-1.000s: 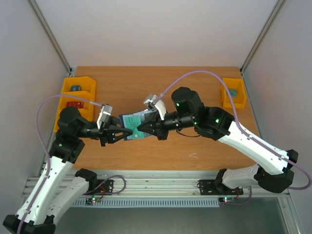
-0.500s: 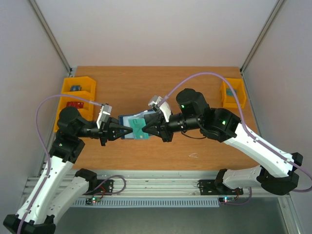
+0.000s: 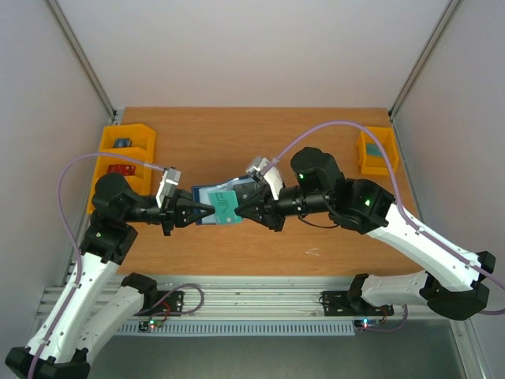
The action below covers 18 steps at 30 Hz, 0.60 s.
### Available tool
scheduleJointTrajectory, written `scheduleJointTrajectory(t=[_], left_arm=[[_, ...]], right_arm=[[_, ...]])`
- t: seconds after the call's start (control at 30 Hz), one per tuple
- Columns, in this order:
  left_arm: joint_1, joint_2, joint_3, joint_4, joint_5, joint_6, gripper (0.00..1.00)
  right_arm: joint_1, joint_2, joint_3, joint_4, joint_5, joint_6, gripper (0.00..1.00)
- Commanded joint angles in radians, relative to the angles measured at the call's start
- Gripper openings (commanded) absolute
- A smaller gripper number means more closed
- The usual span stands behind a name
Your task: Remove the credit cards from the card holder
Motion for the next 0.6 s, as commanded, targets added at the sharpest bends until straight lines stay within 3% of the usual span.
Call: scheduleJointTrajectory(t=[0.0,0.1,0.57], left_arm=[[0.000,-0.014,-0.007,0.095,0.001,-0.014,0.00],[0.000,-0.014,-0.008,0.095,-0.001,-0.014,0.00],[0.000,-0.014,-0.006,0.028,-0.029,0.012,0.00]], right_arm=[[-0.003,-0.015,-0.017,0.017,0.002,0.005,0.10],[-0.003,-0.009,-0.014,0.026,-0.009,0.009,0.02],[-0.044,-0.090,-0.035,-0.035,0.102,0.009,0.01]])
